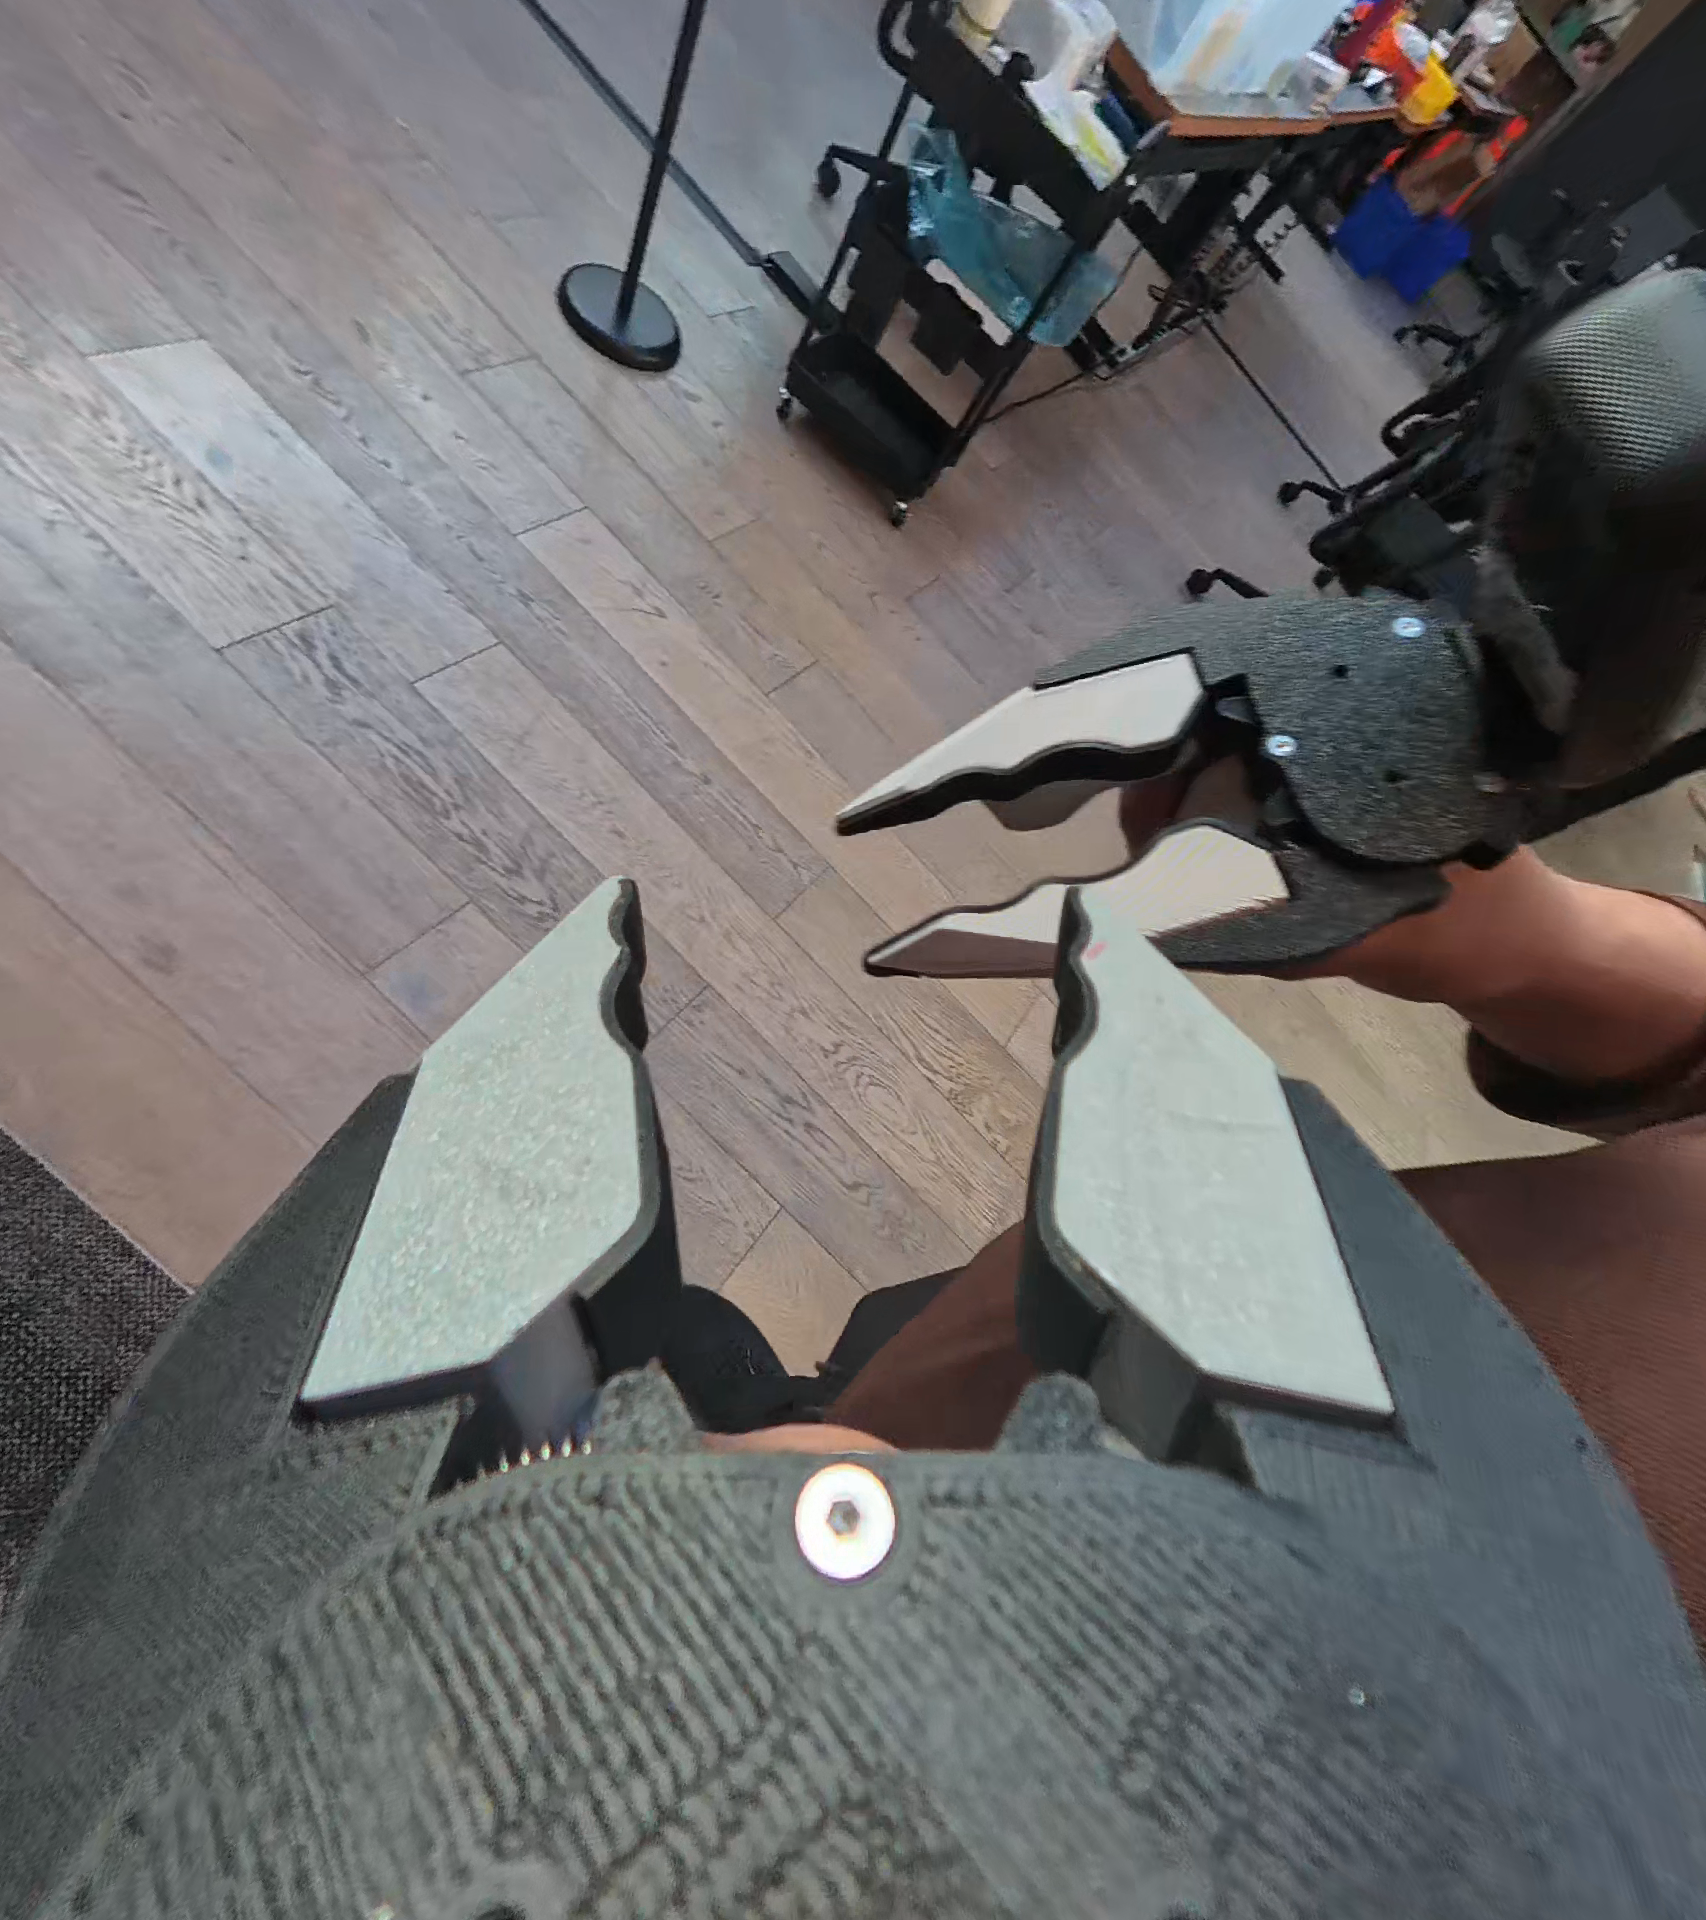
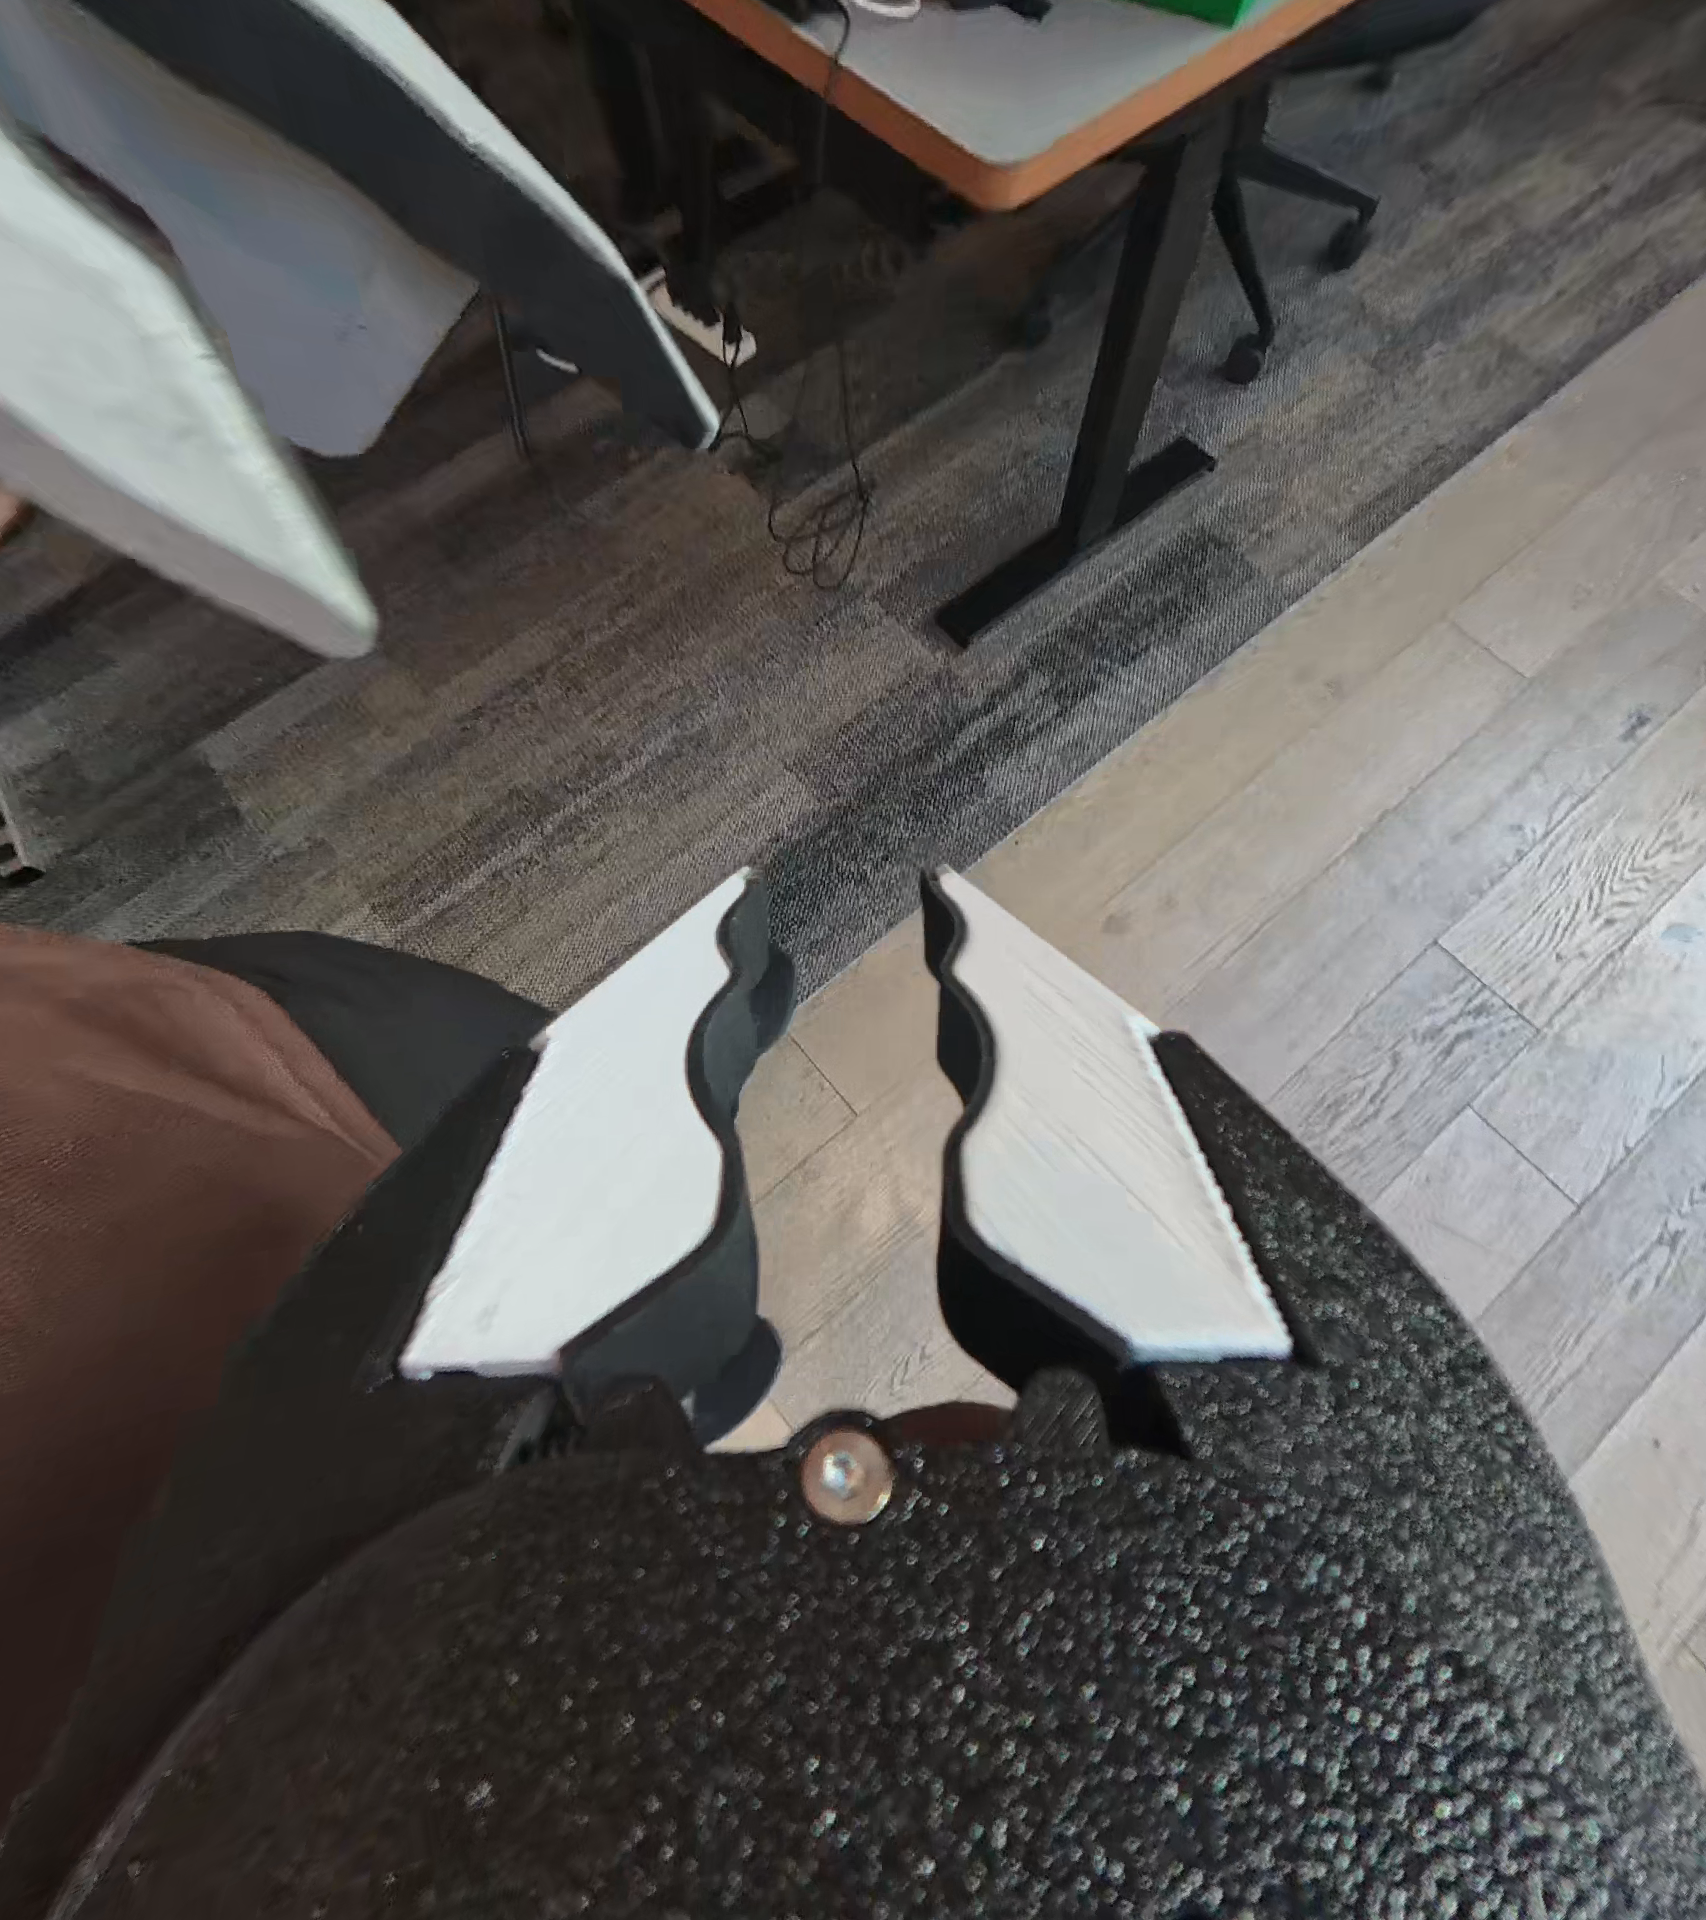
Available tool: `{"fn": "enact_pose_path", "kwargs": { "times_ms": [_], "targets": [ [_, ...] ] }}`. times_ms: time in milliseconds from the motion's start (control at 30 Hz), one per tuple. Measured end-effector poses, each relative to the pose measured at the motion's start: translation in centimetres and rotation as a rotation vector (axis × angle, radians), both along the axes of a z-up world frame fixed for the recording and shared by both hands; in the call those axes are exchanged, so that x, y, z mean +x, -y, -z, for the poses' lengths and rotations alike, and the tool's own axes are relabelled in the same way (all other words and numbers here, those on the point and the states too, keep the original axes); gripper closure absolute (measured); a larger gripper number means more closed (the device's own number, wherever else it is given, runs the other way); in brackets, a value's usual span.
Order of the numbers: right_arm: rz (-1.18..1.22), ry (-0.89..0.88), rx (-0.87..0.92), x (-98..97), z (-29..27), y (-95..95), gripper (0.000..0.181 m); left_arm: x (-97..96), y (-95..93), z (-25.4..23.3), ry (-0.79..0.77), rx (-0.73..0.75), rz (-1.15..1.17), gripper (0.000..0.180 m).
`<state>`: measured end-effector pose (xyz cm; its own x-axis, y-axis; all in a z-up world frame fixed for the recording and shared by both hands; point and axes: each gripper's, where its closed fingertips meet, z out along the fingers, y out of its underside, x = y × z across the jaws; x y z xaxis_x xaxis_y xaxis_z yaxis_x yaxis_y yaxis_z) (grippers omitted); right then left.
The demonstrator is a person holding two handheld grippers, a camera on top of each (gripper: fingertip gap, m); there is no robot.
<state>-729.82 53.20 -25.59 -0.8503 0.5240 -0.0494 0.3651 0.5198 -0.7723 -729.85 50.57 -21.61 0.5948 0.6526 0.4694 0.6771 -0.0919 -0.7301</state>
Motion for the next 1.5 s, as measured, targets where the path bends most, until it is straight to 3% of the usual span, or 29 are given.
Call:
{"fn": "enact_pose_path", "kwargs": {
  "times_ms": [167, 433, 500, 533, 567, 600, 733, 767, 800, 900, 1000, 1067, 1133, 1200, 1367, 1500],
  "targets": [
    [0.017, 0.049, 0.091, -6.1, 2.4, 3.1, 0.134, -8.4, 4.8, 4.6, -0.002, -0.048, 0.002, 0.105],
    [0.033, 0.135, 0.171, -20.1, 3.0, 12.0, 0.124, -22.4, 12.0, 5.8, -0.111, -0.134, 0.109, 0.180],
    [0.051, 0.119, 0.184, -24.2, 2.9, 13.5, 0.124, -25.9, 13.7, 6.0, -0.133, -0.177, 0.108, 0.180],
    [0.053, 0.113, 0.174, -26.2, 2.8, 14.3, 0.134, -27.6, 14.7, 6.0, -0.157, -0.197, 0.106, 0.180],
    [0.037, 0.108, 0.161, -27.9, 2.8, 15.3, 0.149, -29.3, 15.5, 6.1, -0.173, -0.217, 0.103, 0.180],
    [0.006, 0.105, 0.150, -29.6, 2.9, 16.2, 0.180, -31.0, 16.3, 6.5, -0.172, -0.233, 0.100, 0.178],
    [-0.012, 0.074, 0.149, -38.3, 4.8, 19.0, 0.181, -37.6, 19.3, 9.3, -0.062, -0.245, 0.141, 0.114],
    [-0.002, 0.070, 0.135, -41.0, 5.3, 19.8, 0.170, -39.3, 20.1, 10.2, -0.024, -0.248, 0.157, 0.108],
    [-0.001, 0.083, 0.121, -43.6, 6.0, 20.7, 0.156, -41.1, 20.8, 10.6, 0.002, -0.243, 0.177, 0.117],
    [-0.055, 0.106, 0.045, -51.6, 7.4, 23.6, 0.180, -48.3, 23.1, 11.4, 0.003, -0.269, 0.187, 0.177],
    [-0.088, 0.140, 0.012, -60.8, 8.5, 26.0, 0.179, -56.4, 25.4, 11.6, 0.067, -0.354, 0.159, 0.180],
    [-0.092, 0.184, -0.014, -66.8, 7.3, 27.0, 0.164, -61.6, 25.5, 10.3, 0.131, -0.329, 0.156, 0.162],
    [-0.101, 0.162, -0.042, -72.7, 5.0, 27.5, 0.164, -67.4, 25.6, 8.5, 0.099, -0.317, 0.152, 0.165],
    [-0.109, 0.143, -0.014, -78.4, 3.8, 27.4, 0.164, -73.4, 26.2, 7.2, 0.053, -0.330, 0.133, 0.179],
    [-0.089, 0.108, 0.009, -92.1, 2.2, 27.6, 0.164, -86.5, 26.6, 7.3, 0.054, -0.269, 0.148, 0.177],
    [-0.024, 0.156, -0.006, -102.2, 4.0, 28.9, 0.163, -96.4, 27.3, 8.4, 0.041, -0.212, 0.207, 0.172]
  ]
}}
